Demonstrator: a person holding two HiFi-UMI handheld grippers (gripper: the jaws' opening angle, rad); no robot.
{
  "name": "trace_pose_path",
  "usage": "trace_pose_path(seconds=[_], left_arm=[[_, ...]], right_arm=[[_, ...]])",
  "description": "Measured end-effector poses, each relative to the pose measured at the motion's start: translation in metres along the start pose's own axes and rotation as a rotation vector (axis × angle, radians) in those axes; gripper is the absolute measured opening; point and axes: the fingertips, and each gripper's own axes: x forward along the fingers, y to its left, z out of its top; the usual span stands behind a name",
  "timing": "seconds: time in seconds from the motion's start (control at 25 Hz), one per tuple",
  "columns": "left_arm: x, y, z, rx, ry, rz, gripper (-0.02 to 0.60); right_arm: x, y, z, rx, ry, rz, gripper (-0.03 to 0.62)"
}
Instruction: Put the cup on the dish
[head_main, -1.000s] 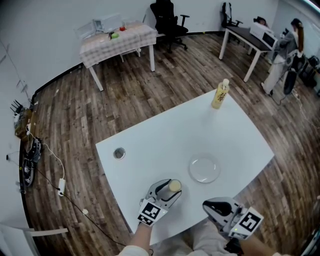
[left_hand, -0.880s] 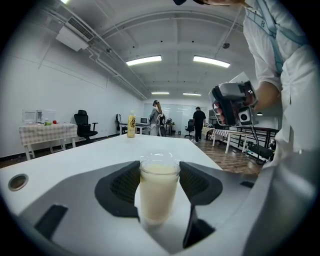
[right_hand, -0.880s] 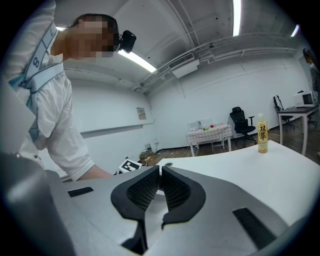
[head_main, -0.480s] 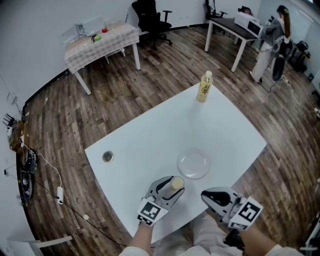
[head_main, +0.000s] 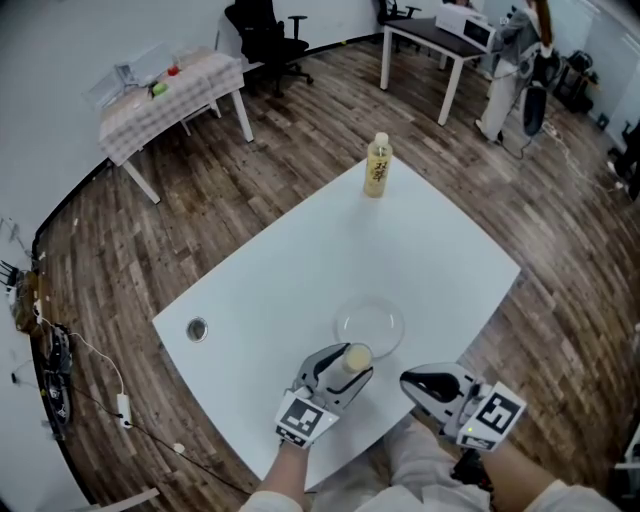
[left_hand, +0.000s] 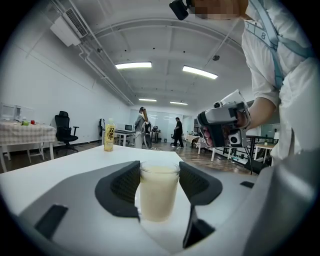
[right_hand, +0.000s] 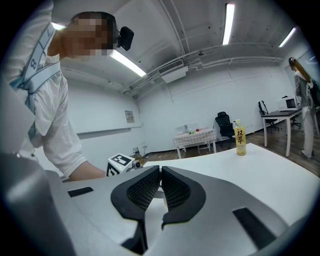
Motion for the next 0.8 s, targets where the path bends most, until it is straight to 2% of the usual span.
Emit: trace_pose_path(seconds=[0.8], left_arm=[[0.058,0.01,0.005,0.001,0.007,-0.059,0.244]], right_arm=[[-0.012,-0.044,-0.004,0.034,0.014,-0.045,0.034]])
